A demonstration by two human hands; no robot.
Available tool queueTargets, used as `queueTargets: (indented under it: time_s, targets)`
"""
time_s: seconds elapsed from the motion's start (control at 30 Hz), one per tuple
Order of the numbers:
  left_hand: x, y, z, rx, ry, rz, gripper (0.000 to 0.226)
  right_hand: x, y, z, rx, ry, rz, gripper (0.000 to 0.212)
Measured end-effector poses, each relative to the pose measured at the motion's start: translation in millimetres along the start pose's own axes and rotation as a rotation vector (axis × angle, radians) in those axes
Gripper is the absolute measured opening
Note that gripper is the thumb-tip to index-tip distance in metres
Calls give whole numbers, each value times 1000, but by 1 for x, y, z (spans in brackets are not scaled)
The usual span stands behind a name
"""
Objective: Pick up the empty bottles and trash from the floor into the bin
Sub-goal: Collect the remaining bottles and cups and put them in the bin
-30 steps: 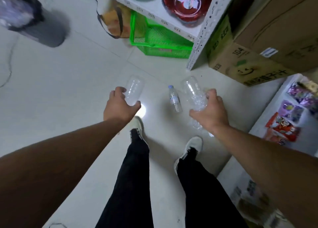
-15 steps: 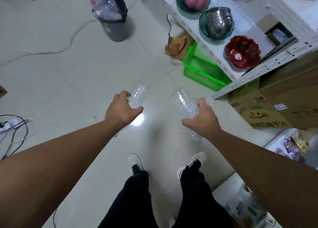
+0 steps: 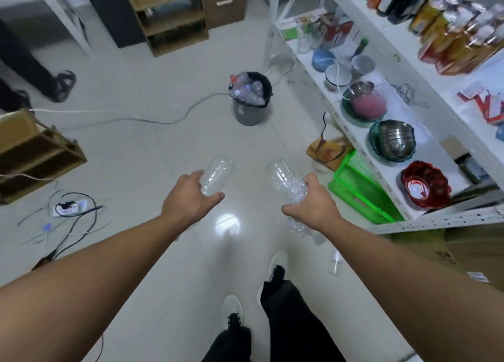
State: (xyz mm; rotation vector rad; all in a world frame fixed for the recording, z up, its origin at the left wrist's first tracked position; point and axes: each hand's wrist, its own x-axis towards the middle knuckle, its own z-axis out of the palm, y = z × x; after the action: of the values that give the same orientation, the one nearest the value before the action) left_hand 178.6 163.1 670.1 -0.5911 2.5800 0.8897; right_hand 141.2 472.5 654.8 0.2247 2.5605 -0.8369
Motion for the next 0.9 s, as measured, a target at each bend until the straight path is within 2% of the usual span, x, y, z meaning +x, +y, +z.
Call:
queueTargets:
  time_s: [0.23,0.47,0.6,0.83,0.9]
  targets:
    - [79,39,-42,-60,32,-14,56,96,-47,-37,27,-41,-7,72]
    - [166,74,-73,-93,74,-11,76,190,-99,-66,6,-84,-41,72]
    - [224,87,-93,-135,64,-9,62,238,-131,-75,-19,-92,-28,72]
    - [360,105,-134,-116,-29,35,56,325,-189,-88,-41,-14,100,78]
    - [397,111,-144,-115,-64,56,61,347,-200,-89,-3,4,154,82]
